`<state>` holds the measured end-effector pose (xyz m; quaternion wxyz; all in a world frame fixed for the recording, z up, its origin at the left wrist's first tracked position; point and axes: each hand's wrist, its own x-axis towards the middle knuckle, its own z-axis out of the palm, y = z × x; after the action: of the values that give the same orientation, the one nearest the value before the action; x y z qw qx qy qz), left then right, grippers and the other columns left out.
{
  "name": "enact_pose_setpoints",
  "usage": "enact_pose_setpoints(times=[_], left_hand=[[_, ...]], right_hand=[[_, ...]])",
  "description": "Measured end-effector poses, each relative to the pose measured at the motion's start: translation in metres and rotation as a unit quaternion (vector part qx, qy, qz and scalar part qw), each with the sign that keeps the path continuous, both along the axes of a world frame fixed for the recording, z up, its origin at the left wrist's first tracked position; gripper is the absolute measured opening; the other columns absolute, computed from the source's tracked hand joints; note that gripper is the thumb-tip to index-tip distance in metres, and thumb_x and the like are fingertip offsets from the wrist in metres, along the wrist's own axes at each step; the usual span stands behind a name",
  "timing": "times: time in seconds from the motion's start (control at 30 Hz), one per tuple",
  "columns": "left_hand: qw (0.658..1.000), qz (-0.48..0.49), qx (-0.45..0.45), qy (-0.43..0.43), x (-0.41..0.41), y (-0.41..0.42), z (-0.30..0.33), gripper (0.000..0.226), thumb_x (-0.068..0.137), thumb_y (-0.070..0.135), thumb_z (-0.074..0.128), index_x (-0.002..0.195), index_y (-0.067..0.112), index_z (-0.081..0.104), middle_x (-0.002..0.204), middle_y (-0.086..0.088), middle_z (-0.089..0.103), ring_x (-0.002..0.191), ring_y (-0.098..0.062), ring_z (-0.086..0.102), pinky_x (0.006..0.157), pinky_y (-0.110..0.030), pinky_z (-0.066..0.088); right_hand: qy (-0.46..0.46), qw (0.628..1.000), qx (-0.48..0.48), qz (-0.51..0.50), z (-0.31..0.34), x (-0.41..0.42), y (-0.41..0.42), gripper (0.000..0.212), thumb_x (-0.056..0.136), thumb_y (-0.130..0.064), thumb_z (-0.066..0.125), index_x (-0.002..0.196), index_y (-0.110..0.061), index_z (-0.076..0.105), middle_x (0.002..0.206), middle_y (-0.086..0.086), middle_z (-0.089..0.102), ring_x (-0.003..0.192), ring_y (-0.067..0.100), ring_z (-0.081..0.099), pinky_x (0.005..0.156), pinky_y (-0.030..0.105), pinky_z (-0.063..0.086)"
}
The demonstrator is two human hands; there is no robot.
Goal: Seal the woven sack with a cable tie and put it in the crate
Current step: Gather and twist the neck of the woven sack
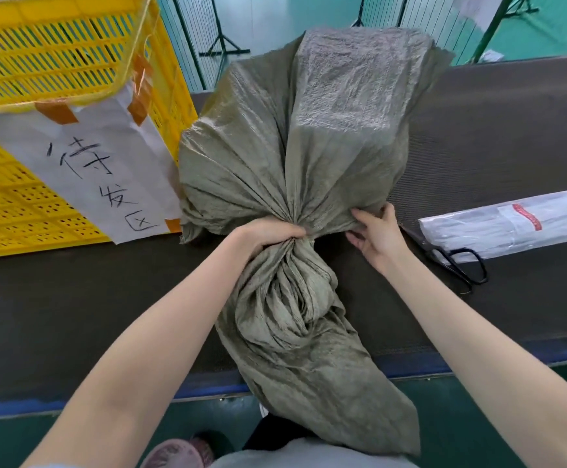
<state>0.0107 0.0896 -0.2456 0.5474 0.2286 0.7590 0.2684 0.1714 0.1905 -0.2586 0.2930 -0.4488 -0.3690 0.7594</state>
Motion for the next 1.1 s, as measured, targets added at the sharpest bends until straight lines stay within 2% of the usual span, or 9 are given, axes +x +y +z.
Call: enact_pose_setpoints(times=[0.13,0.23,0.37,0.47,0.67,0.73,0.83,0.93,1.1], left_hand=[[0.965,0.214,0.149,-0.030,0.014,0.005,-0.005,0.034,0.091,0.013,0.057,0.123,0.002,0.059,0.123,-0.004,0.062,0.111,-0.018,0.059,0.101,-0.028,0.044],[0.917,0.321,0.220,-0.091,0.019,0.015,-0.003,0.043,0.087,0.011,0.059,0.126,-0.005,0.055,0.123,-0.013,0.061,0.115,-0.022,0.058,0.104,-0.031,0.043],[0.890,0.347,0.236,-0.177,0.015,0.028,-0.010,0.050,0.054,0.031,0.071,0.097,0.006,0.065,0.104,-0.012,0.061,0.099,-0.023,0.059,0.103,-0.038,0.043],[0.864,0.352,0.244,-0.265,0.026,0.025,0.002,0.024,0.077,0.032,0.062,0.084,0.009,0.059,0.089,-0.010,0.060,0.083,-0.022,0.059,0.089,-0.033,0.046],[0.828,0.341,0.294,-0.334,0.030,0.029,0.016,0.027,0.097,0.023,0.049,0.104,0.001,0.064,0.090,-0.010,0.074,0.078,-0.022,0.071,0.069,-0.028,0.059],[0.847,0.334,0.277,-0.307,0.025,0.026,0.019,0.037,0.091,0.019,0.058,0.123,0.000,0.059,0.108,-0.013,0.070,0.089,-0.023,0.069,0.073,-0.030,0.060],[0.875,0.308,0.235,-0.289,0.023,0.019,0.016,0.042,0.090,0.017,0.059,0.129,0.002,0.056,0.117,-0.014,0.066,0.095,-0.023,0.067,0.072,-0.029,0.059],[0.886,0.292,0.227,-0.278,0.019,0.016,0.011,0.037,0.090,0.018,0.061,0.125,0.005,0.060,0.117,-0.012,0.067,0.097,-0.022,0.067,0.073,-0.028,0.058],[0.910,0.281,0.219,-0.214,0.024,0.003,-0.007,0.021,0.086,0.007,0.066,0.107,0.006,0.065,0.094,-0.008,0.071,0.086,-0.019,0.068,0.082,-0.030,0.055]], right_hand=[[-0.011,0.991,-0.057,0.117,-0.004,0.018,-0.037,0.089,0.074,-0.036,0.074,0.142,-0.031,0.017,0.130,-0.003,0.051,0.118,0.023,0.051,0.098,0.051,0.044],[0.003,0.964,-0.050,0.260,-0.004,0.026,-0.061,0.112,0.066,-0.035,0.079,0.149,-0.035,0.004,0.144,-0.001,0.042,0.125,0.018,0.048,0.104,0.043,0.040],[-0.021,0.948,0.006,0.317,0.003,0.015,-0.070,0.081,0.068,-0.017,0.082,0.139,-0.015,0.043,0.125,0.003,0.064,0.114,0.017,0.061,0.102,0.038,0.045],[-0.051,0.953,0.030,0.298,0.005,0.006,-0.072,0.041,0.072,-0.003,0.077,0.112,-0.004,0.067,0.106,0.010,0.072,0.102,0.023,0.068,0.097,0.041,0.050],[-0.106,0.959,0.136,0.223,0.010,0.015,-0.062,0.015,0.063,-0.002,0.066,0.077,0.000,0.067,0.077,0.008,0.061,0.075,0.017,0.054,0.073,0.034,0.043],[-0.229,0.898,0.275,0.256,0.022,0.022,-0.049,0.016,0.061,-0.011,0.067,0.076,-0.010,0.062,0.075,0.006,0.062,0.072,0.019,0.056,0.071,0.032,0.042],[-0.476,0.699,0.457,0.275,0.049,0.029,-0.038,0.038,0.077,-0.013,0.058,0.111,-0.007,0.042,0.098,0.023,0.061,0.092,0.042,0.059,0.071,0.040,0.039],[-0.565,0.557,0.558,0.245,0.057,0.035,-0.045,0.048,0.082,-0.026,0.057,0.120,-0.008,0.035,0.098,0.018,0.063,0.091,0.041,0.062,0.065,0.040,0.041],[-0.577,0.545,0.513,0.327,0.022,0.043,-0.086,0.052,0.084,-0.045,0.058,0.117,-0.009,0.038,0.108,0.012,0.065,0.100,0.035,0.064,0.077,0.040,0.049]])
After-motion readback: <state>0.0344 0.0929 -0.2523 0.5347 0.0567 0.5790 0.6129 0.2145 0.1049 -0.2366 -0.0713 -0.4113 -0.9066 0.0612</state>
